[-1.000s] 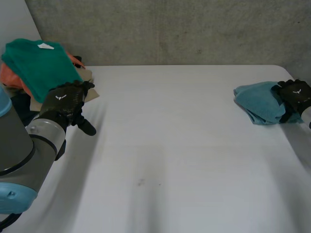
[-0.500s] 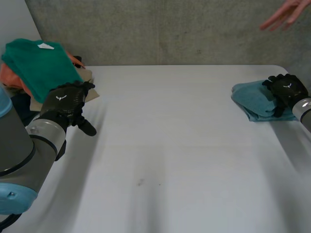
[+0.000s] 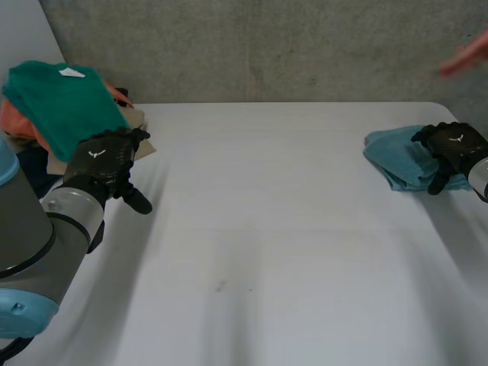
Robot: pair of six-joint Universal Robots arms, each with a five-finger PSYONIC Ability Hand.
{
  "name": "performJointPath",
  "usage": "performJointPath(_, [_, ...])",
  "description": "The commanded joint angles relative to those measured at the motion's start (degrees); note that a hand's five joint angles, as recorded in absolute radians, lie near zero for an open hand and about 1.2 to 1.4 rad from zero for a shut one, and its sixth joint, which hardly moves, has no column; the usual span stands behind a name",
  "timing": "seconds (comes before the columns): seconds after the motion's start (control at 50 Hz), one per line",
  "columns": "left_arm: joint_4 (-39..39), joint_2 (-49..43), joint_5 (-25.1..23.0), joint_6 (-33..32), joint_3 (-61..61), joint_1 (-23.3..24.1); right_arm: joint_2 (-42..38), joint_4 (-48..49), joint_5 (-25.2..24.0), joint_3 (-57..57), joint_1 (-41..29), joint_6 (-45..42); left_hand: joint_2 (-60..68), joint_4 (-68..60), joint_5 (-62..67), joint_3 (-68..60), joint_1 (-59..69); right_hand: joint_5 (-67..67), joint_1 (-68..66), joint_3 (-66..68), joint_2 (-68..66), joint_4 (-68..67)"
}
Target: Fold the laundry.
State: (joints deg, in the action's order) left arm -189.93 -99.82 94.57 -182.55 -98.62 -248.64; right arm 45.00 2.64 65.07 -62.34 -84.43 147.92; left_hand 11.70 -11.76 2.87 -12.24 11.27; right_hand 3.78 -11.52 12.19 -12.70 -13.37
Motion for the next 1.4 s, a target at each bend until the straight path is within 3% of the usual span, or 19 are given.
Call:
performJointPath(0.02, [0.00, -0.02, 0.00, 0.00, -0.08, 0.00, 1.67, -1.58, -0.03, -2.69, -0.12, 0.17, -1.70, 1.76, -2.87, 2.24, -1.27, -3.78, 1.52, -2.19, 2.70, 3.37])
performJointPath(0.2, [0.00, 0.50, 0.08, 0.00, -0.08, 0.00, 8.25, -8.61, 0.67, -6.82, -0.30, 1.31, -1.70, 1.76, -2.87, 2.24, -1.27, -3.78, 1.52, -2.19, 2.70, 3.37])
performJointPath(0.34, [0.00, 0.50, 0.00, 0.00, -0.08, 0.00, 16.26, -12.03, 4.10, -8.50, -0.12, 8.87, -1.70, 1.76, -2.87, 2.24, -1.27, -2.94, 0.69, -1.35, 1.86, 2.53])
performJointPath(0.48, [0.09, 0.50, 0.08, 0.00, -0.17, 0.00, 15.56, -16.25, 4.89, -6.57, -0.04, 7.91, -1.70, 1.76, -2.87, 2.24, -1.27, 51.72, -53.98, 53.31, -52.80, -52.13])
performJointPath(0.56, [0.00, 0.59, 0.08, -0.09, -0.17, 0.00, 13.29, -17.66, 4.89, -5.25, -0.04, 5.11, -1.70, 1.76, -2.87, 2.24, -1.27, 56.52, -58.78, 58.11, -57.60, -56.93])
performJointPath(0.9, [0.00, 0.50, 0.08, 0.00, -0.17, 0.09, -1.31, -21.36, 4.98, 6.44, 0.40, 2.72, -1.70, 1.76, -2.87, 2.24, -1.27, 53.85, -56.10, 55.44, -54.93, -54.26])
performJointPath(0.92, [0.00, 0.50, 0.08, 0.00, -0.17, 0.00, -1.49, -21.36, 4.89, 6.62, 0.40, 2.81, -1.70, 1.76, -2.87, 2.24, -1.27, 51.17, -53.43, 52.76, -52.25, -51.58])
performJointPath(0.98, [0.00, 0.50, 0.08, 0.00, -0.17, 0.00, -1.58, -21.18, 5.07, 6.89, 0.40, 2.90, -1.70, 1.76, -2.87, 2.24, -1.27, 13.92, -16.17, 15.51, -15.00, -14.33])
performJointPath(1.02, [0.00, 0.50, 0.08, 0.00, -0.17, 0.00, -1.66, -20.83, 4.98, 6.89, 0.32, 3.07, -1.70, 1.76, -2.87, 2.24, -1.27, -3.59, 1.33, -2.00, 2.51, 3.18])
performJointPath(1.36, [0.00, 0.59, 0.08, -0.09, -0.17, 0.00, -1.67, -21.27, 5.16, 7.06, 0.14, 3.16, -1.70, 1.76, -2.87, 2.24, -1.27, -3.78, 1.52, -2.19, 2.70, 3.37])
performJointPath(1.38, [0.00, 0.59, 0.08, -0.09, -0.17, 0.00, -1.58, -21.27, 5.16, 6.97, 0.14, 3.16, -1.70, 1.76, -2.87, 2.24, -1.27, -0.71, -1.54, 0.87, -0.36, 0.30])
performJointPath(1.4, [0.00, 0.59, 0.08, -0.09, -0.17, 0.00, -1.32, -21.27, 5.07, 6.80, 0.14, 3.16, -1.70, 1.76, -2.87, 2.24, -1.27, 18.32, -20.57, 19.90, -19.40, -18.73])
